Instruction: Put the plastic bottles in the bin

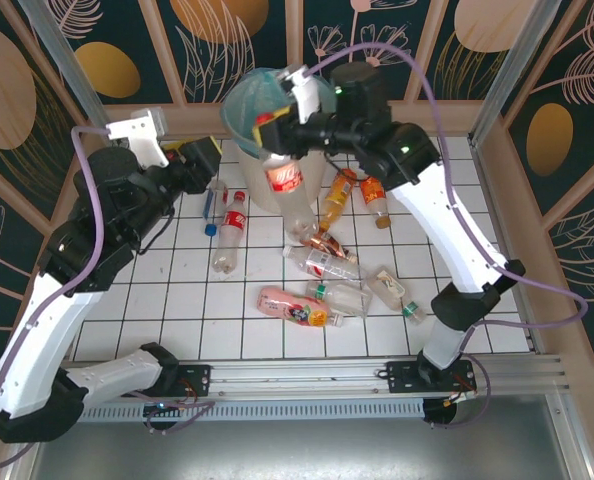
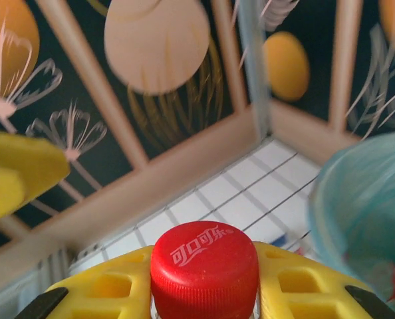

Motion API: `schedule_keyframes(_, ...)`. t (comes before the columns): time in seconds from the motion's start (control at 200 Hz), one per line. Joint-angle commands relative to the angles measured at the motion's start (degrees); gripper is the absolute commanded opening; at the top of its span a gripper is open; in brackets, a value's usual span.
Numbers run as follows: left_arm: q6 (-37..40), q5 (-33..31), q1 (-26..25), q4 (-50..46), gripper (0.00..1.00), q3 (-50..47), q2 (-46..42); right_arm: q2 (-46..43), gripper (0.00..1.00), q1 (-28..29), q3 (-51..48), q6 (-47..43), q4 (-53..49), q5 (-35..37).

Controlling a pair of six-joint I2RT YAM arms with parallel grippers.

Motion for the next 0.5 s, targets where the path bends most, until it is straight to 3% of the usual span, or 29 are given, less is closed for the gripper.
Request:
schedule_keyframes(0.0,2.9,2.6,0.1,7.5,0.48,3.3,3.0,-1.6,0.06,-2.1,1.1,1.7,12.4,4.0)
schedule_keyframes(0.22,5.6,3.0,0.1,12.1,0.46,8.6,11.1,0.8,0.08,-5.4,-0.9,0.5,29.7,11.5)
schedule_keyframes(0.495,7.7,0.1,0.1,13.3,0.46,17.1,22.1,16.1,0.09,-9.2,12.3,1.1,35.8,13.6)
